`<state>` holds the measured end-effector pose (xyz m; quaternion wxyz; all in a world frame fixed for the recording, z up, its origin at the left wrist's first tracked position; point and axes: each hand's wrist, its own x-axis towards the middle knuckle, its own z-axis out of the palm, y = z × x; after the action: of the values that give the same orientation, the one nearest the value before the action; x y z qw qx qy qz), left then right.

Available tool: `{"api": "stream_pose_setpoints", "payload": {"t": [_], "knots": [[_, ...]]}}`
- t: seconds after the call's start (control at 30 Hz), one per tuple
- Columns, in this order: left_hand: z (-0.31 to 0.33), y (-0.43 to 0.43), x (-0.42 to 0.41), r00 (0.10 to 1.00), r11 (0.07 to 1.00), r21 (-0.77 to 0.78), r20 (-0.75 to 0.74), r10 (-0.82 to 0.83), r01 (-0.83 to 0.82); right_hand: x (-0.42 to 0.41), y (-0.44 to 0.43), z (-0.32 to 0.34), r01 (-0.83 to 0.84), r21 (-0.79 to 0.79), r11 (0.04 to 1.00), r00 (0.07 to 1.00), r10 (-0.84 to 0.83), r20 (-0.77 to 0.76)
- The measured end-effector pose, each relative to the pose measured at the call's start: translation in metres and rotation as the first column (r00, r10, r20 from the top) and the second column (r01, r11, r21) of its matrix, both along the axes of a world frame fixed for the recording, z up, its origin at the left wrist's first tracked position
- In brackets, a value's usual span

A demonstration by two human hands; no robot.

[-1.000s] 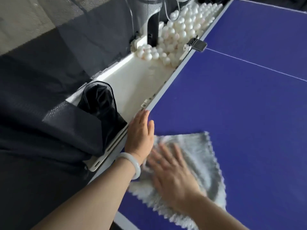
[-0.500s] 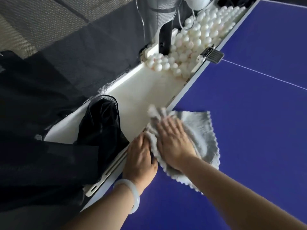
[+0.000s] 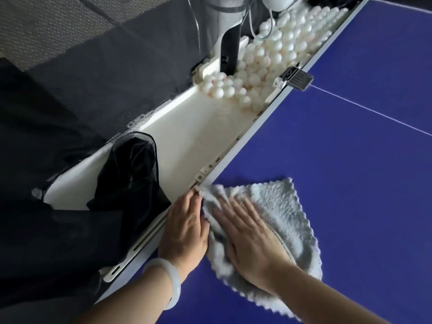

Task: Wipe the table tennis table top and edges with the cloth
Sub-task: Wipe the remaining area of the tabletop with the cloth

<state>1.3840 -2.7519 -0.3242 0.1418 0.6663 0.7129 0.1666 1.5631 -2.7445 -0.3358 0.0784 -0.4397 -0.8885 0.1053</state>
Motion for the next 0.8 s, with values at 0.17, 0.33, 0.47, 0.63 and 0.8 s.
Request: {"api": "stream_pose_setpoints", "payload": {"t": [0.17, 0.33, 0.47, 0.63, 0.8], "knots": [[-0.001, 0.000, 0.000, 1.000, 1.000, 0.000, 0.024, 0.000, 0.000, 0.058, 0.110, 0.006, 0.222, 0.003, 0.975, 0.962, -0.219, 0.162], [0.000, -0.001, 0.000, 1.000, 1.000, -0.002, 0.011, -0.015, 0.015, 0.047, 0.141, 0.014, 0.650, -0.030, 0.760, 0.756, -0.642, 0.126], [0.003, 0.001, -0.001, 1.000, 1.000, 0.008, 0.002, -0.027, 0.027, -0.017, 0.042, 0.008, 0.210, -0.010, 0.978, 0.971, -0.208, 0.117], [-0.001, -0.001, -0.001, 0.999, 0.998, 0.041, -0.030, -0.043, 0.044, 0.049, 0.067, 0.011, 0.060, -0.031, 0.998, 0.992, -0.056, 0.110], [-0.007, -0.002, 0.007, 0.973, 0.989, 0.069, -0.201, -0.111, 0.128, 0.115, 0.117, 0.007, 0.668, -0.027, 0.743, 0.742, -0.665, 0.083]]}}
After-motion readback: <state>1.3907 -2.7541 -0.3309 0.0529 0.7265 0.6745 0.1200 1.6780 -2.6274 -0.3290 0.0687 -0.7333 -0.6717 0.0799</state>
